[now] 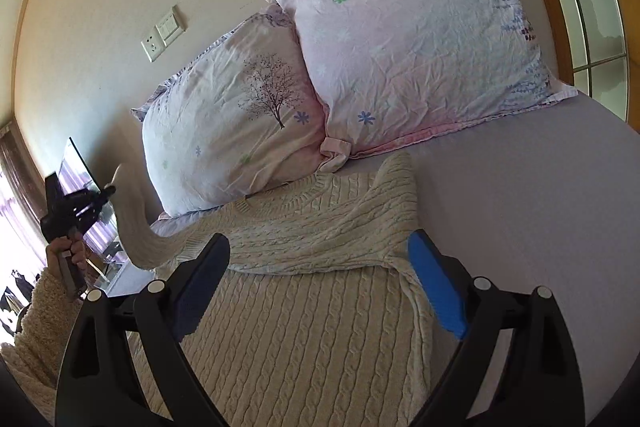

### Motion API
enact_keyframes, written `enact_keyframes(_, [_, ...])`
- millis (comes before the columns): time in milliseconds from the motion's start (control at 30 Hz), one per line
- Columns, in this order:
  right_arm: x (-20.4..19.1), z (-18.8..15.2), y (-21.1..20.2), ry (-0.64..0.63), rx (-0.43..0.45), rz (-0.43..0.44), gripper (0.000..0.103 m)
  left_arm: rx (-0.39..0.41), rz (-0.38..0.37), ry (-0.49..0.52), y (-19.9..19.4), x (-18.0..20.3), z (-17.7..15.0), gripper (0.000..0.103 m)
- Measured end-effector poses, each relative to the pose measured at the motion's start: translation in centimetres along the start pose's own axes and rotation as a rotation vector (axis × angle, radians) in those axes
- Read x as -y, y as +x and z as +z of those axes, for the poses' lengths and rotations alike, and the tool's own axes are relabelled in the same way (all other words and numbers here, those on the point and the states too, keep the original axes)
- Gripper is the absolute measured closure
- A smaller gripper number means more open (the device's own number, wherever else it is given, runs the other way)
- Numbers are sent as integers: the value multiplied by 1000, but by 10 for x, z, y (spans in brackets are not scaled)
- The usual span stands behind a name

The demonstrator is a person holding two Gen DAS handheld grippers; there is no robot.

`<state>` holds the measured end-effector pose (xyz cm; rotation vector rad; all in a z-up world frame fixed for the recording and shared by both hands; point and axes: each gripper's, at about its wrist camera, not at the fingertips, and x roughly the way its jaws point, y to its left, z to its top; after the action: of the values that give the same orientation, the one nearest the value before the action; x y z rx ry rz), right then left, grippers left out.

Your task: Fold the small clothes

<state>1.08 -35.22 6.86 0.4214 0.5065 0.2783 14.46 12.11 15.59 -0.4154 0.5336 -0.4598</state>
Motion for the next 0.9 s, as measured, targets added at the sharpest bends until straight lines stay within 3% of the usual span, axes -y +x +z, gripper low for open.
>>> enact_keyframes(33, [1, -3, -1, 2, -10, 1, 11, -72, -76, 67, 22, 35, -15, 79])
enact_keyframes(67, [2, -5, -2, 2, -19, 2, 10, -162, -143, 132, 44, 68, -34, 56])
enact_keyframes(100, [2, -6, -4, 4, -28, 4, 10, -256, -184, 208, 64, 97, -58, 47])
enact_keyframes(200, [9, -13, -22, 2, -57, 46, 11, -322, -160, 332, 65, 115, -92, 46])
enact_keyframes(267, [18, -22, -38, -2, -89, 93, 10, -315, -151, 325, 42, 97, -98, 37])
enact_keyframes(433, [47, -54, -53, 86, -270, 203, 11, -343, -52, 202, -46, 11, -105, 34])
enact_keyframes(567, [53, -87, -72, 97, -416, 356, 11, -372, -204, 25, -127, -46, -153, 33])
enact_keyframes(667, [59, -111, -84, 117, -489, 404, 11, -402, -157, -20, -164, -67, -195, 33])
enact_keyframes(767, [69, -130, -72, 174, -554, 399, 20, -462, -117, -74, -169, -77, -228, 33])
enact_keyframes(900, [74, -153, -46, 202, -634, 386, 33, -508, -129, -140, -146, -82, -250, 34])
